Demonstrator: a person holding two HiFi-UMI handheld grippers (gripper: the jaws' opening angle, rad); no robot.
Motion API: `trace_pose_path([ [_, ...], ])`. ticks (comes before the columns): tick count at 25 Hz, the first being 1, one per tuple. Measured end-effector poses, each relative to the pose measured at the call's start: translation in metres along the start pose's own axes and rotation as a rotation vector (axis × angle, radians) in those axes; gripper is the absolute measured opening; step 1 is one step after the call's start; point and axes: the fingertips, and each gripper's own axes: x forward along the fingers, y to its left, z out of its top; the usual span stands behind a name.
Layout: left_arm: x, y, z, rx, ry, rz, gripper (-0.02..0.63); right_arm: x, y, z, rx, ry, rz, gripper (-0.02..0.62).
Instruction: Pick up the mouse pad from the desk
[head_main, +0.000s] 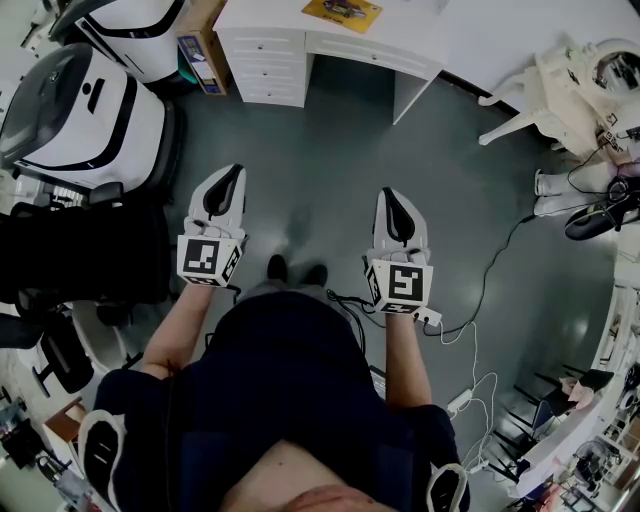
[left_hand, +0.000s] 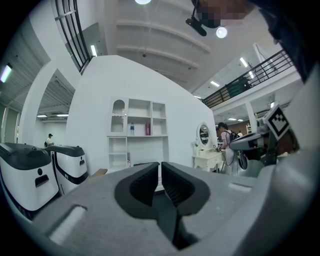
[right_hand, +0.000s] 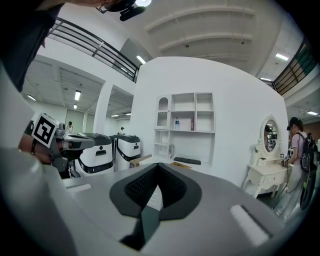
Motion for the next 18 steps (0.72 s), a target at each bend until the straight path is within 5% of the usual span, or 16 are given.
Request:
trace_pose_path([
  [13,0.024,-0.016,0.011,0.029,-0.018,-0.027,0.371,-0.011,-0.032,-0.008,0.015,0.005,0.033,-0.002],
  [18,0.042,-0.025,0.014,0.021,-0.009,-0.015,0.428,-0.016,-0.056,-0.011,0.017,0.002,0.056,-0.002],
])
